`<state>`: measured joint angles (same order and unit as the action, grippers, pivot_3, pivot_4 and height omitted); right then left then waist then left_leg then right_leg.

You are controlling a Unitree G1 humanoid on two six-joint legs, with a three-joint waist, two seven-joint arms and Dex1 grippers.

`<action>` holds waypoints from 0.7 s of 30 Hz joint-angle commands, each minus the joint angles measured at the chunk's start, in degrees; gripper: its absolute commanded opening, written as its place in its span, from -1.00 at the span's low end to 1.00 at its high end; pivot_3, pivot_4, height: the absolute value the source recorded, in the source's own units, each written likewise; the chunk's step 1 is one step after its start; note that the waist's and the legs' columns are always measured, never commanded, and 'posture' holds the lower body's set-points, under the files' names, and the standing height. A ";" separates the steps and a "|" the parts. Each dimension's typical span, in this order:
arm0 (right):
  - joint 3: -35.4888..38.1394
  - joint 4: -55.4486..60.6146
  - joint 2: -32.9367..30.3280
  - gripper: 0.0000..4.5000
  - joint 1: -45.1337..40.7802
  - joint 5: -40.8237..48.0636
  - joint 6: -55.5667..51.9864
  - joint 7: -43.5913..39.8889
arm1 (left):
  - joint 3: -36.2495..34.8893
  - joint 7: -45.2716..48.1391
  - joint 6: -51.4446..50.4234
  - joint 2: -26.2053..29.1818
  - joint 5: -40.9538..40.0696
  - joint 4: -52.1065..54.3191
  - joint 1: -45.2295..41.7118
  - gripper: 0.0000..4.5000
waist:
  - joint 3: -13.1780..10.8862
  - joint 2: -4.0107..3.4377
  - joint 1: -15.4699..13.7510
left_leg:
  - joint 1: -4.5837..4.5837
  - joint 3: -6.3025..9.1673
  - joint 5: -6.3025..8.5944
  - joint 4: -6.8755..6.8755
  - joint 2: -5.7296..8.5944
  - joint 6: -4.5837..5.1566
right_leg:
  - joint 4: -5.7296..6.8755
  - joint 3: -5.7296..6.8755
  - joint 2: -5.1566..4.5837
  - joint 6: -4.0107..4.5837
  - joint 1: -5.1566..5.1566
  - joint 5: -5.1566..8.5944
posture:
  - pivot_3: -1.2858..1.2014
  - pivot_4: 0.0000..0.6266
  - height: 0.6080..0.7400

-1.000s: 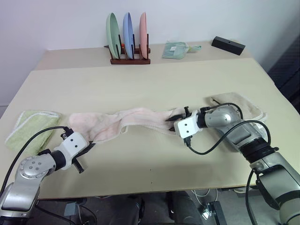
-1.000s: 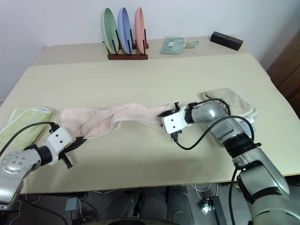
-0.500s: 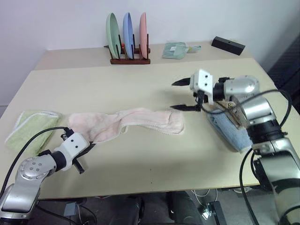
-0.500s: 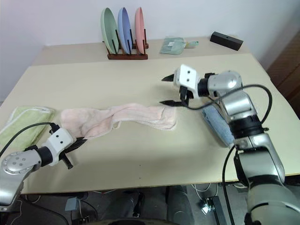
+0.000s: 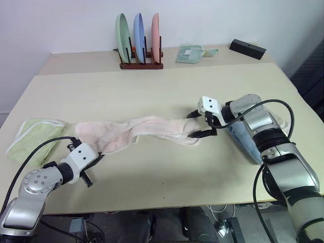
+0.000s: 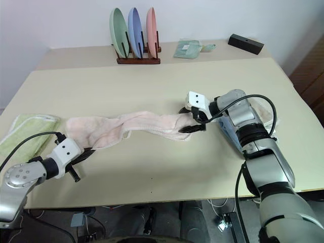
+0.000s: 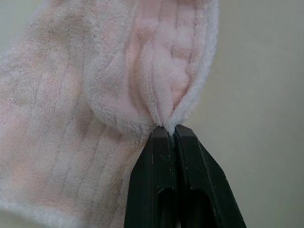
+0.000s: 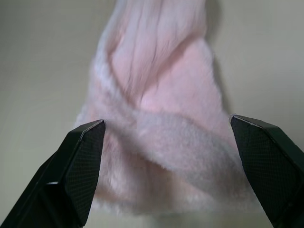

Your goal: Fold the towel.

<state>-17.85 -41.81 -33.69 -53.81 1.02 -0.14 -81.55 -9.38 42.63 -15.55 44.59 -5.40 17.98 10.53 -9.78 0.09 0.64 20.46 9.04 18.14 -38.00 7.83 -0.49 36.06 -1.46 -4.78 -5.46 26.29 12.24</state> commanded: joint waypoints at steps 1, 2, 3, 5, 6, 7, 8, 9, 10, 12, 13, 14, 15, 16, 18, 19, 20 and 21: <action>0.37 3.22 -2.86 0.89 1.73 -0.33 3.46 -3.76 | 0.03 0.07 0.35 0.27 0.32 1.29 0.61 -1.00 | 0.00 0.00 -0.10 | 0.00 0.00 0.00 0.00 0.00 0.00 | -0.01 0.00 0.00 0.00 -0.01 0.00 | 0.03 -0.52 0.96; 0.41 4.39 -3.97 0.89 2.74 -0.31 4.08 -5.02 | 0.07 0.09 0.35 0.28 0.33 1.32 0.62 -1.00 | 0.00 0.00 -0.06 | 0.01 0.01 0.00 0.00 0.00 0.00 | -0.02 0.00 0.00 0.00 -0.01 0.00 | 0.03 -0.52 0.96; 0.38 6.30 -5.56 0.89 4.16 -0.01 4.47 -7.01 | 0.20 0.17 0.42 0.34 0.36 1.19 0.50 -1.00 | 0.00 0.00 -0.09 | 0.00 -0.01 0.00 0.00 0.00 0.00 | -0.02 0.00 -0.01 0.00 -0.01 0.00 | 0.03 -0.52 0.96; 0.45 8.75 -7.31 0.89 5.86 0.33 4.62 -9.24 | 0.36 0.26 0.51 0.40 0.39 1.00 0.34 -1.00 | 0.00 0.00 -0.06 | 0.01 0.00 0.00 0.00 0.00 0.00 | -0.02 0.00 0.00 -0.01 -0.01 0.00 | 0.03 -0.52 0.96; 0.66 10.07 -7.96 0.89 6.64 0.62 4.19 -9.86 | 0.43 0.33 0.46 0.44 0.37 1.00 0.23 -1.00 | 0.00 0.00 -0.05 | 0.00 -0.01 0.01 0.00 0.00 0.00 | -0.01 0.00 0.00 -0.01 -0.01 0.00 | 0.03 -0.52 0.96; 0.87 10.94 -8.30 0.89 7.12 0.79 3.79 -10.12 | 0.46 0.38 0.42 0.45 0.36 1.03 0.16 -1.00 | 0.00 0.00 0.01 | -0.01 -0.01 0.00 0.00 0.00 0.00 | 0.00 0.00 0.00 -0.01 -0.02 0.00 | 0.03 -0.52 0.96; 1.07 12.07 -9.19 0.89 8.16 0.46 4.33 -9.86 | 0.82 0.63 0.44 0.59 0.43 0.75 -0.43 -1.00 | 0.00 0.00 0.11 | -0.02 -0.02 0.00 -0.01 0.00 0.00 | 0.01 0.00 -0.01 -0.01 -0.02 0.00 | 0.03 -0.52 0.96; 1.23 12.90 -9.82 0.89 8.93 0.17 4.72 -9.64 | 1.08 0.83 0.47 0.68 0.49 0.54 -0.88 -1.00 | 0.00 0.00 0.05 | -0.04 -0.03 0.00 -0.01 -0.02 0.00 | 0.02 -0.01 0.01 0.00 -0.03 -0.01 | 0.03 -0.52 0.96; 1.78 13.27 -9.97 0.89 9.22 -0.05 5.16 -8.36 | 1.40 1.01 0.53 0.83 0.66 0.30 -1.38 -1.00 | 0.00 0.00 0.03 | -0.05 -0.03 0.01 -0.01 -0.05 0.00 | 0.03 -0.01 0.02 0.00 -0.03 -0.01 | 0.03 -0.52 0.96; 2.86 13.84 -9.82 0.89 9.17 0.40 4.87 -6.67 | 1.71 1.22 0.42 0.95 0.77 0.16 -1.96 -1.00 | 0.00 0.00 -0.01 | -0.05 -0.04 0.01 -0.01 -0.05 0.00 | 0.03 0.00 0.02 0.01 -0.04 -0.01 | 0.03 -0.52 0.96; 3.71 14.40 -9.59 0.89 8.73 1.29 4.16 -6.07 | 1.77 1.30 0.06 1.00 0.68 0.46 -2.20 -1.00 | 0.00 -0.01 -0.01 | -0.05 -0.05 0.01 -0.02 -0.05 0.00 | 0.03 -0.01 0.02 0.01 -0.04 -0.01 | 0.03 -0.52 0.96; 4.50 15.01 -9.39 0.89 8.14 2.36 3.18 -5.93 | 1.84 1.37 -0.28 1.02 0.60 0.64 -2.49 -1.00 | 0.00 -0.01 -0.02 | -0.03 -0.06 0.00 -0.02 -0.05 -0.01 | 0.03 -0.01 0.02 0.01 -0.02 -0.02 | 0.03 -0.52 0.96; 5.25 15.71 -9.21 0.89 7.64 3.45 2.14 -5.98 | 1.88 1.40 -0.72 1.05 0.50 1.06 -2.65 -1.00 | 0.00 -0.01 -0.02 | -0.02 -0.07 0.00 -0.02 -0.05 -0.01 | 0.03 -0.01 0.02 0.01 -0.01 -0.02 | 0.03 -0.52 0.96; 5.91 16.43 -9.07 0.89 7.22 4.39 0.99 -6.13 | 1.89 1.43 -1.16 1.07 0.43 1.55 -2.70 -1.00 | 0.00 -0.01 -0.02 | -0.02 -0.06 0.00 -0.02 -0.05 -0.01 | 0.03 -0.01 0.02 0.01 0.00 -0.02 | 0.03 -0.52 0.96; 6.94 17.01 -8.48 0.89 5.91 5.74 -0.59 -5.81 | 1.83 1.49 -2.06 1.16 0.26 2.56 -2.74 -1.00 | 0.00 0.00 -0.01 | -0.02 -0.06 0.00 -0.02 -0.05 -0.01 | 0.02 -0.01 0.02 0.01 -0.01 -0.02 | 0.03 -0.52 0.96; 7.18 16.80 -8.13 0.89 5.24 5.92 -0.66 -5.44 | 1.80 1.50 -2.51 1.18 0.16 2.99 -2.76 -1.00 | 0.00 0.00 -0.01 | -0.02 -0.06 0.00 -0.02 -0.05 -0.01 | 0.02 -0.01 0.02 0.01 -0.01 -0.02 | 0.03 -0.52 0.96; 7.21 16.27 -7.76 0.89 4.61 5.72 -0.46 -4.90 | 1.76 1.48 -2.91 1.17 0.09 3.35 -2.77 -1.00 | 0.00 0.00 -0.01 | -0.02 -0.06 0.01 -0.02 -0.06 -0.01 | 0.02 -0.01 0.02 0.01 -0.01 -0.02 | 0.03 -0.52 0.96; 6.83 14.57 -7.06 0.89 3.63 4.52 0.88 -3.36 | 1.73 1.44 -3.35 1.15 0.05 3.70 -2.81 -1.00 | 0.00 0.00 0.01 | -0.02 -0.06 0.01 -0.02 -0.06 -0.01 | 0.02 -0.01 0.02 0.01 -0.01 -0.02 | 0.03 -0.52 0.96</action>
<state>-12.46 -27.04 -41.42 -48.32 5.58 -0.25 -86.44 -7.49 43.89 -18.47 45.02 -5.02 19.38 8.17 -9.78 0.09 0.65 20.43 8.98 18.15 -38.03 7.77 -0.50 36.08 -1.47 -4.76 -5.44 26.27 12.23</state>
